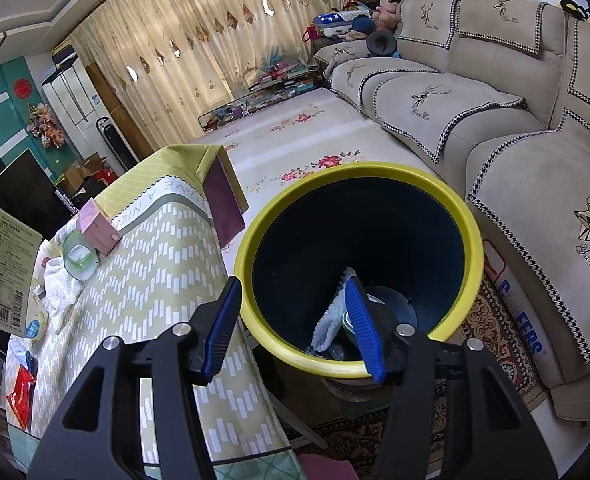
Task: Collect trash
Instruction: 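Carry the tea box over the bin and release it with the left gripper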
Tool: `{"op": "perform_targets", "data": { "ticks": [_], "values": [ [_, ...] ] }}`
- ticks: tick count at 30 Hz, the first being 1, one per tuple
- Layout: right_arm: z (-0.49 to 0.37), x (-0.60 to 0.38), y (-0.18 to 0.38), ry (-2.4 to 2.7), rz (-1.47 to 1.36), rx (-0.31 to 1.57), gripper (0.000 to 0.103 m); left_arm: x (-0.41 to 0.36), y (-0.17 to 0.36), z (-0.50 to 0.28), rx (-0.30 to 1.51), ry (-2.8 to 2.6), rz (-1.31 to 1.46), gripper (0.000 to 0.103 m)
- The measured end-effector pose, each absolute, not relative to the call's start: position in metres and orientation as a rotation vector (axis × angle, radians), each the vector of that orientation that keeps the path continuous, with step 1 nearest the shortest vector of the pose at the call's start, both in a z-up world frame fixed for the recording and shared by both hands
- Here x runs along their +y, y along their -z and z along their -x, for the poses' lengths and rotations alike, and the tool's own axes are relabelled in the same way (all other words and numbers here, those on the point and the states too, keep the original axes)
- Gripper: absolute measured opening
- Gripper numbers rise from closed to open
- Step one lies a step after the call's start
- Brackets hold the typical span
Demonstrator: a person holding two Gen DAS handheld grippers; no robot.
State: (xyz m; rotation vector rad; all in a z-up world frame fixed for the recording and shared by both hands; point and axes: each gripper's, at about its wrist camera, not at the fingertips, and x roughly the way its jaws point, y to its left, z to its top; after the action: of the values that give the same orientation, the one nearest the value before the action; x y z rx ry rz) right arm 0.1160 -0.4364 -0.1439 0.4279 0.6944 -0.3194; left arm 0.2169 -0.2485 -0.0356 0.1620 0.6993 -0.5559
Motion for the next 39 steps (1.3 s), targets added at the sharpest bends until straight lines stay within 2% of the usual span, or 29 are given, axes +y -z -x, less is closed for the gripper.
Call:
{"op": "perform_targets", "data": {
  "ticks": [8,18,27,33,34,36,39],
  "values": [
    [-0.087,-0.450,0.129,0.377,-0.421,0.648,0.052,-0.315,0.038,-0.205,0.723,0.716,-0.199,0.030],
    [-0.057,-0.481,0.126,0.440,-0.454,0.621,0.052,-0.436,0.058,-0.206,0.772,0.893,-0.273,0.030],
    [-0.039,-0.501,0.131,0.482,-0.489,0.618,0.052,-0.522,0.095,-0.228,0.836,0.922,-0.343,0.030],
    [-0.039,-0.502,0.133,0.481,-0.495,0.626,0.052,-0.549,0.120,-0.248,0.882,0.880,-0.365,0.031],
    [-0.040,-0.502,0.134,0.478,-0.495,0.627,0.052,-0.548,0.123,-0.251,0.883,0.871,-0.364,0.032],
    [-0.041,-0.500,0.133,0.472,-0.491,0.627,0.052,-0.543,0.123,-0.252,0.881,0.861,-0.355,0.046],
    [-0.042,-0.497,0.131,0.462,-0.486,0.626,0.052,-0.527,0.113,-0.247,0.842,0.845,-0.351,0.054]
  ]
}}
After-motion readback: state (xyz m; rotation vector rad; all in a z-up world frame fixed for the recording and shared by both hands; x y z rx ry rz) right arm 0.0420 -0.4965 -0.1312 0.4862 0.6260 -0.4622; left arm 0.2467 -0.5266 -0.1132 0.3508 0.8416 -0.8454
